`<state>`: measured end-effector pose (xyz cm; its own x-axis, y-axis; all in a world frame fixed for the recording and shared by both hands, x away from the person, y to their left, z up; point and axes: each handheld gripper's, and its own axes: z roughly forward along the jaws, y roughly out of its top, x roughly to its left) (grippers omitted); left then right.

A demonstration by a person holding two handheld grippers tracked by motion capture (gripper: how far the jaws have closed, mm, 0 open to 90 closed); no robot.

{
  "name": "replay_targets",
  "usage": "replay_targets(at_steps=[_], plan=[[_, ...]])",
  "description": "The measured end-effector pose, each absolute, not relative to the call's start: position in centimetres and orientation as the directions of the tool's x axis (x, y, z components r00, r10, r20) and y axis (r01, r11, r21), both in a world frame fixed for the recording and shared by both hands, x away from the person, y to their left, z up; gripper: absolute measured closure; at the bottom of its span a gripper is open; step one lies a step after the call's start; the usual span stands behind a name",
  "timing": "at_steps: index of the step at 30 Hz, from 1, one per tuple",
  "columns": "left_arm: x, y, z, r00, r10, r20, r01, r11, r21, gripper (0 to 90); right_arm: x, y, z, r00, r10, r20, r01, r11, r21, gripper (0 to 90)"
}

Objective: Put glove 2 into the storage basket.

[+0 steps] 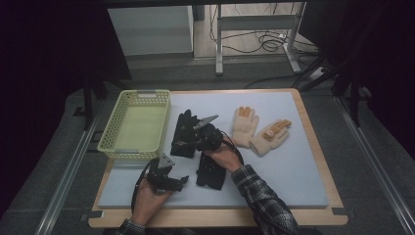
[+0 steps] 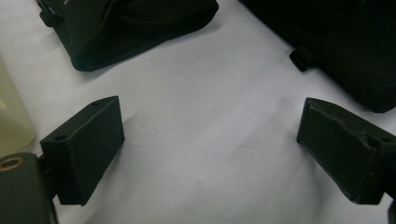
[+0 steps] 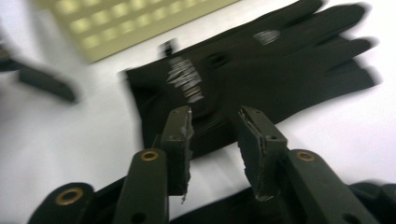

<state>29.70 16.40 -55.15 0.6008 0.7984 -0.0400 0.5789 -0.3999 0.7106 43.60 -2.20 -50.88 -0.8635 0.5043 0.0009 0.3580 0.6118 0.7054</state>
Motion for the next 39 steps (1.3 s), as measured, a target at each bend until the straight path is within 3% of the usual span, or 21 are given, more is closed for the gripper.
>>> replay_targets(at_steps=[3,8,13,19,21,23,30,39], plan=[[29.7,16.4,-55.2,0.6,0.799,-0.042,0.579,-0.398,0.711,7.6,45.2,-1.6,-51.2,-0.847,0.531,-0.004,0.367,0.591,0.719,55.8],[29.7,16.4,-55.2,0.601,0.798,-0.042,0.579,-0.399,0.711,7.6,47.2,-0.4,-52.1,-0.837,0.547,-0.009,0.375,0.585,0.719,35.7],[29.7,16.4,-55.2,0.601,0.798,-0.043,0.58,-0.398,0.711,7.6,48.3,0.6,-52.6,-0.826,0.564,0.023,0.407,0.567,0.716,31.4],[29.7,16.4,-55.2,0.601,0.798,-0.042,0.579,-0.399,0.711,7.7,48.2,1.5,-53.1,-0.819,0.574,0.01,0.424,0.594,0.684,52.2],[29.7,16.4,-55.2,0.601,0.798,-0.043,0.579,-0.398,0.711,7.6,47.9,1.7,-52.8,-0.822,0.57,0.003,0.418,0.599,0.683,71.9],[29.7,16.4,-55.2,0.601,0.798,-0.042,0.579,-0.399,0.711,7.6,47.7,1.9,-52.7,-0.822,0.569,-0.011,0.414,0.611,0.675,77.4],[29.7,16.4,-55.2,0.601,0.798,-0.044,0.58,-0.398,0.711,7.6,47.3,1.2,-52.0,-0.82,0.572,0.025,0.427,0.582,0.693,80.0],[29.7,16.4,-55.1,0.601,0.798,-0.04,0.58,-0.401,0.709,7.6,45.1,-0.6,-48.5,-0.848,0.528,0.034,0.374,0.552,0.746,79.8]])
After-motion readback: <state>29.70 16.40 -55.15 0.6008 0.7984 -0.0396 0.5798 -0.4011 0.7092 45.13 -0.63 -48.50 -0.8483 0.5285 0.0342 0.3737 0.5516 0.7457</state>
